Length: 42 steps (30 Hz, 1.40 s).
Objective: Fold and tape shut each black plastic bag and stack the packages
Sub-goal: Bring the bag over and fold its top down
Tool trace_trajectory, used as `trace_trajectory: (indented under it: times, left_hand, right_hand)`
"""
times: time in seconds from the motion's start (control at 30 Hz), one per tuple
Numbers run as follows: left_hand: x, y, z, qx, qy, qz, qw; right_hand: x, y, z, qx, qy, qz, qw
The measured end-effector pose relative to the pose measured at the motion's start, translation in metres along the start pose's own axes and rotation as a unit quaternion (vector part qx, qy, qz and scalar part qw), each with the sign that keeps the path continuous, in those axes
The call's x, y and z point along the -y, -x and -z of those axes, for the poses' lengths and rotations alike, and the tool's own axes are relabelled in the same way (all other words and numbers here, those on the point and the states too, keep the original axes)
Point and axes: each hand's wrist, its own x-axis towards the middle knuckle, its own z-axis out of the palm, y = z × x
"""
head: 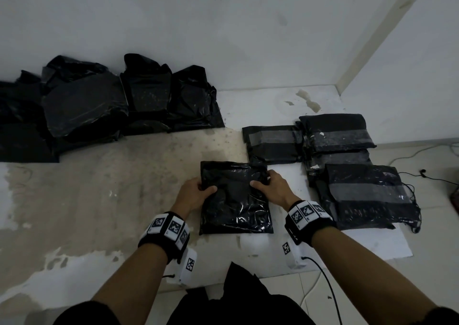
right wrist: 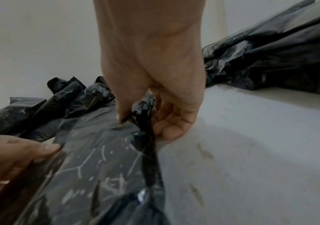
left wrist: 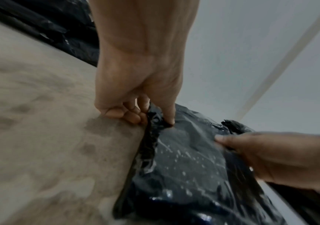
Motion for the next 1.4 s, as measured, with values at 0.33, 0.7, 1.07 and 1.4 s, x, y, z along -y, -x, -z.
trace_trajectory:
  times: [0.33,0.7,1.07,1.4]
  left_hand:
    - [0.014,0.015,0.007,0.031,0.137,0.005,0.99]
    - [0.034,0.023,-0.004,-0.064,0.081,-0.015,0.995]
    - [0.027,0.029,-0.006,-0.061,0.09,-0.011,0.994]
    - [0.009,0.033,-0.007,-0.067,0.226,0.069,0.969]
  right_hand:
    - [-0.003,0.012,0.004,0.069,-0.17,0.011,0.983]
    - [-0.022,0.018,-0.002,-0.005,-0.145,0.04,0.989]
    - [-0.013,0.013,0.02,0.088,-0.146,-0.013,0.985]
    - [-0.014,0.009,0.017,0.068,-0.147,-0.011,0.987]
